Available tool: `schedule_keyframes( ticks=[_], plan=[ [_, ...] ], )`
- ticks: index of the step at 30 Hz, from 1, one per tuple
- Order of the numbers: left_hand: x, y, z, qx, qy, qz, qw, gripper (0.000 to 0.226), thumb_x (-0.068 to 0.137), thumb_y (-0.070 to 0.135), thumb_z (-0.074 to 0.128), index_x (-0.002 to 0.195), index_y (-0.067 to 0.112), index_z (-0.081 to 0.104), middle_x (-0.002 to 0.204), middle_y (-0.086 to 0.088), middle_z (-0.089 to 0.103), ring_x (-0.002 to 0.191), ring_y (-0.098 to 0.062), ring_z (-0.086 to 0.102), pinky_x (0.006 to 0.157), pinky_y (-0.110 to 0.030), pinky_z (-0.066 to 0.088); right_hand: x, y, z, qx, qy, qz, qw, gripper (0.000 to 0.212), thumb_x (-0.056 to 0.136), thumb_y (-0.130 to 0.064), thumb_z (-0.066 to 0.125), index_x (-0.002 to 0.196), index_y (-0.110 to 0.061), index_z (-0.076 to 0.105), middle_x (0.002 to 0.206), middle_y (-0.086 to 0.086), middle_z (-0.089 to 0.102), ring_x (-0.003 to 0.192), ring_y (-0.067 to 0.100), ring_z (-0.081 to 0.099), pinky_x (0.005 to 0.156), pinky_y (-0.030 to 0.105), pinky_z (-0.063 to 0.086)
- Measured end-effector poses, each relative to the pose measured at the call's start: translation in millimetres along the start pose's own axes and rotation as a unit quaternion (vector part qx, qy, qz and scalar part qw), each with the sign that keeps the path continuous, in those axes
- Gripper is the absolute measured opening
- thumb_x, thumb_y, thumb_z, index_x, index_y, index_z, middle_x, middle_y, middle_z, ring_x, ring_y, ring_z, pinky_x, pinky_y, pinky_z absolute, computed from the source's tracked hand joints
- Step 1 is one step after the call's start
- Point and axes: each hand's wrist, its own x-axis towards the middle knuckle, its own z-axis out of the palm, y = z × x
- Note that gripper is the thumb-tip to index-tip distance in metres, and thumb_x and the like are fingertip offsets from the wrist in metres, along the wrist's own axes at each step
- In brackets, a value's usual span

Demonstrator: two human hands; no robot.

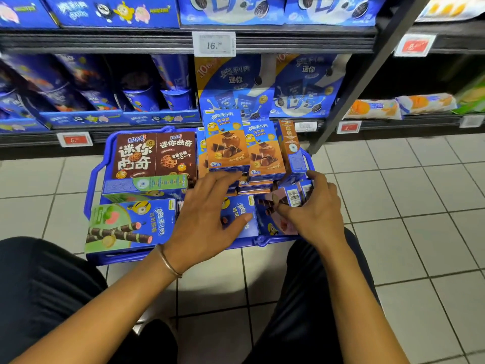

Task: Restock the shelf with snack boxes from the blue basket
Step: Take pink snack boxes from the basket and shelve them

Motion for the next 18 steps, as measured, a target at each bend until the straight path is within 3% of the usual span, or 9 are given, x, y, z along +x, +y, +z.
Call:
schedule_keyframes(
  ticks=[3, 8, 11, 13, 15, 18],
  plan=[
    [1, 3, 1, -0.042, -0.039, -0.006, 0.998, 0.082, 0.085, 0.049, 0.077, 0.156, 0.024, 0.043, 0.152, 0.007, 0.046, 0.139, -0.015, 0.046, 0.110, -0.051, 0.045, -5, -7, -16, -0.025, -0.002, -0.076, 0.997, 0.089, 0.064, -0.058, 0.079, 0.140, -0.032, 0.041, 0.130, -0.003, 0.050, 0.119, 0.020, 0.049, 0.098, 0.044, 0.046],
    [20, 16, 0, -0.144, -0.123, 0.009, 0.982, 0.121, 0.073, 0.052, 0.092, 0.166, 0.037, 0.017, 0.167, 0.021, 0.029, 0.152, 0.001, 0.032, 0.123, -0.041, 0.038, -12, -37, -62, -0.090, -0.065, -0.232, 0.966, 0.097, 0.054, -0.072, 0.058, 0.142, -0.039, 0.039, 0.134, -0.012, 0.049, 0.113, 0.011, 0.046, 0.095, 0.035, 0.042],
    [39, 26, 4, -0.199, -0.142, 0.039, 0.969, 0.135, 0.070, 0.041, 0.099, 0.168, 0.032, 0.006, 0.172, 0.015, 0.024, 0.156, -0.003, 0.029, 0.124, -0.045, 0.037, -16, -61, -83, -0.105, -0.094, -0.294, 0.945, 0.092, 0.055, -0.069, 0.065, 0.140, -0.045, 0.039, 0.132, -0.025, 0.047, 0.118, 0.011, 0.050, 0.097, 0.033, 0.046],
    [50, 30, 2, -0.266, -0.140, 0.033, 0.953, 0.135, 0.069, 0.030, 0.100, 0.167, 0.033, 0.008, 0.171, 0.008, 0.029, 0.156, -0.012, 0.034, 0.122, -0.050, 0.040, -15, -75, -91, -0.078, -0.118, -0.313, 0.939, 0.093, 0.057, -0.060, 0.077, 0.141, -0.045, 0.039, 0.134, -0.031, 0.046, 0.121, 0.005, 0.051, 0.100, 0.030, 0.048],
    [56, 30, -3, -0.312, -0.110, 0.023, 0.943, 0.124, 0.068, 0.022, 0.101, 0.163, 0.032, 0.022, 0.162, -0.001, 0.044, 0.149, -0.023, 0.047, 0.115, -0.053, 0.047, -10, -86, -94, -0.046, -0.135, -0.327, 0.934, 0.094, 0.060, -0.050, 0.084, 0.143, -0.042, 0.040, 0.137, -0.025, 0.050, 0.123, 0.004, 0.054, 0.101, 0.036, 0.050],
    [53, 29, -10, -0.373, -0.043, -0.005, 0.927, 0.099, 0.071, 0.018, 0.097, 0.151, 0.028, 0.038, 0.139, -0.010, 0.064, 0.124, -0.027, 0.068, 0.098, -0.044, 0.059, -2, -97, -85, 0.058, -0.149, -0.349, 0.923, 0.094, 0.067, -0.040, 0.086, 0.148, -0.032, 0.040, 0.141, -0.016, 0.053, 0.131, 0.003, 0.051, 0.107, 0.037, 0.047]
  ],
)
